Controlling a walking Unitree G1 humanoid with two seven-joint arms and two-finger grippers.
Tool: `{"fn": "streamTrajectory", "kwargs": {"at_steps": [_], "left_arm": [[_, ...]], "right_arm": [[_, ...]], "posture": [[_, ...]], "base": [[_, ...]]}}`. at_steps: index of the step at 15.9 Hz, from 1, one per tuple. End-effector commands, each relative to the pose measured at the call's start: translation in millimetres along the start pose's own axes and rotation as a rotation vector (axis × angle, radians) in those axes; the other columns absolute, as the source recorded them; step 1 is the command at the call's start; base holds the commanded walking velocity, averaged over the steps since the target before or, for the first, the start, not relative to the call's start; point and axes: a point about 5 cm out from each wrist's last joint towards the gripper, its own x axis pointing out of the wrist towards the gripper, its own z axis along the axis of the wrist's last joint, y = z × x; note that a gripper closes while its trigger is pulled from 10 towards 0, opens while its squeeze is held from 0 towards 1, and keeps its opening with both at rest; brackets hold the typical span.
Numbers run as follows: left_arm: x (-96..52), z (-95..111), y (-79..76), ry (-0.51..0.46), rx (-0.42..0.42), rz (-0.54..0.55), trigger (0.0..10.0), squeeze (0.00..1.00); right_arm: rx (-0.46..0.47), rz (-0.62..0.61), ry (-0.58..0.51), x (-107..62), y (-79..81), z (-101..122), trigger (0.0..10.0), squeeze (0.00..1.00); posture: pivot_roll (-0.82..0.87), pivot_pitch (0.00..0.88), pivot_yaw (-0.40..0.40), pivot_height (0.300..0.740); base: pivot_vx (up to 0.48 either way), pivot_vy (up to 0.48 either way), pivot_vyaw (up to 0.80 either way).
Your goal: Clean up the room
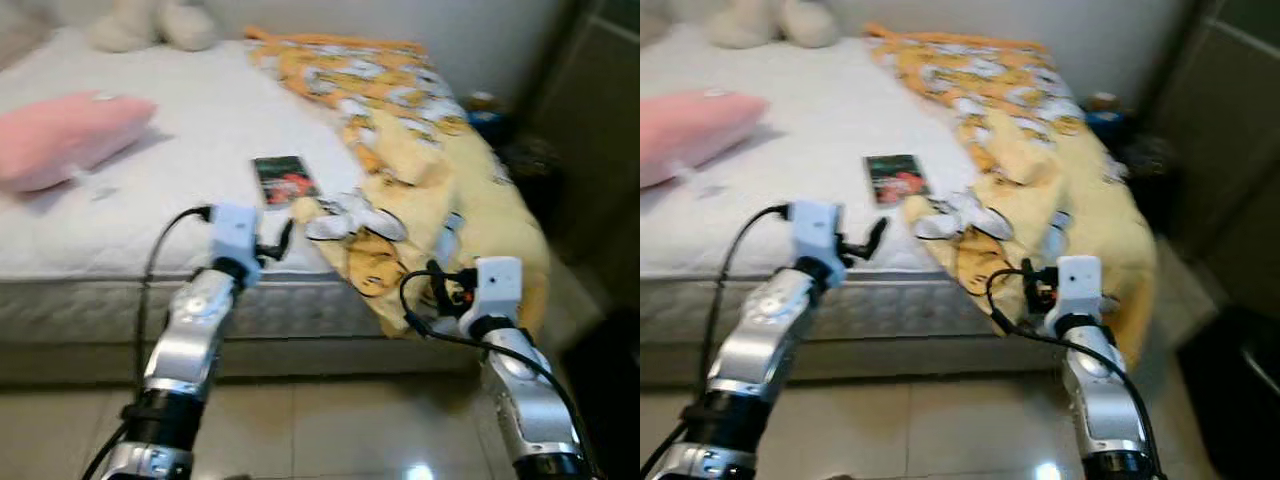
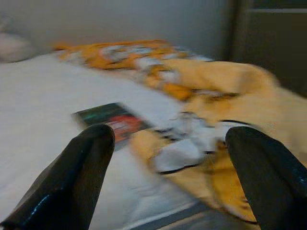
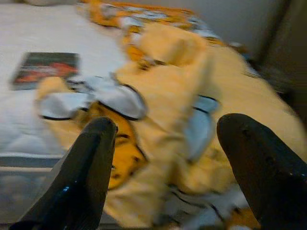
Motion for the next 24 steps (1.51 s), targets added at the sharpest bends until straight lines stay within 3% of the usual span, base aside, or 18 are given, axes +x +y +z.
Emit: {"fn": "streamTrajectory", "kwargs": {"at_steps": [1, 6, 11, 14, 15, 16, 18, 20, 24], "left_arm": [[2.7, 1.1, -1.1, 0.001, 0.019, -0.014, 10.0, 0.0], [4.0, 0.8, -0.6, -0.003, -0.002, -0.018, 10.0, 0.0], [-2.6, -4.0, 6.4, 0.006, 0.029, -0.012, 10.0, 0.0], [-9.9, -9.2, -4.8, 0.006, 0.006, -0.109, 10.0, 0.0], [-11.1, -11.8, -9.9, 0.015, -0.003, -0.149, 10.0, 0.0], [-10.2, -17.4, -20.7, 0.038, 0.006, -0.214, 10.0, 0.0], [-6.2, -18.5, -27.9, 0.045, 0.013, -0.244, 10.0, 0.0], [-4.2, -14.0, -32.0, 0.029, -0.001, -0.248, 10.0, 0.0], [-7.8, -15.4, -25.6, 0.031, -0.013, -0.222, 10.0, 0.0]], "right_arm": [[0.014, -0.002, -0.017, -0.5, -2.1, 5.3, 10.0, 0.0], [0.017, 0.011, -0.032, 1.7, 0.9, 8.6, 10.0, 0.0], [0.071, 0.072, -0.062, 2.6, 12.5, 11.0, 10.0, 0.0], [0.102, 0.162, -0.079, -3.1, 17.9, 9.9, 10.0, 0.0], [0.103, 0.146, -0.089, -5.4, 12.2, 10.1, 10.0, 0.0], [0.108, 0.036, -0.081, -7.4, -11.9, 6.4, 10.0, 0.0], [0.128, -0.101, -0.061, -6.7, -37.9, 2.3, 10.0, 0.0], [0.163, -0.134, -0.07, -4.9, -45.3, 3.8, 10.0, 0.0], [0.178, -0.119, -0.089, -5.4, -29.3, 3.9, 10.0, 0.0]], "posture": [[-0.06, 0.0, -0.045, 0.74], [-0.06, 0.0, -0.032, 0.74], [-0.05, 0.0, -0.033, 0.74], [-0.03, 0.0, -0.049, 0.74], [-0.03, 0.0, -0.053, 0.74], [-0.03, 0.0, -0.054, 0.74], [-0.03, 0.0, -0.051, 0.74], [-0.03, 0.0, -0.047, 0.74], [-0.03, 0.0, -0.05, 0.74]], "base": [[0.0, 0.428, -0.8], [0.0, 0.48, -0.8], [0.0, 0.48, 0.0], [0.0, 0.48, 0.0], [0.0, 0.48, 0.0], [0.0, 0.48, 0.0], [0.0, 0.48, 0.0], [0.0, 0.48, 0.0], [0.0, 0.48, 0.0]]}}
